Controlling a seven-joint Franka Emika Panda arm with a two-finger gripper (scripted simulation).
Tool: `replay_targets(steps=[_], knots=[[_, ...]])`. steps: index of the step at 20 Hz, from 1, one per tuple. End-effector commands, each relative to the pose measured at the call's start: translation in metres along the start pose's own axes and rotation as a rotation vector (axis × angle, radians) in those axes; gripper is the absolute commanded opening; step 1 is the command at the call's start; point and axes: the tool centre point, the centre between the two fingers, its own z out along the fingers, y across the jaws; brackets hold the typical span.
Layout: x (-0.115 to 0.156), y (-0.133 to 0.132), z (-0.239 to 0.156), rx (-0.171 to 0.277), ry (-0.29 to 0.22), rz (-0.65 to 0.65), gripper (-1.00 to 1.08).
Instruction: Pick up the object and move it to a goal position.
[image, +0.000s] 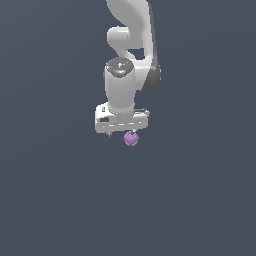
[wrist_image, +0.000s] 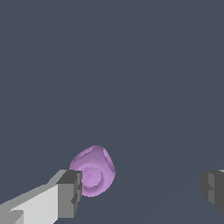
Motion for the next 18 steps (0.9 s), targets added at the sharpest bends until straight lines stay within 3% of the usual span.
replay_targets(steps=[1, 10, 18], knots=[[-0.005, -0.006, 0.01, 0.001, 0.0, -0.06, 1.0], [-0.032, -0.033, 0.049, 0.009, 0.003, -0.322, 1.0], [-0.048, -0.048, 0.068, 0.015, 0.006, -0.467, 1.0]])
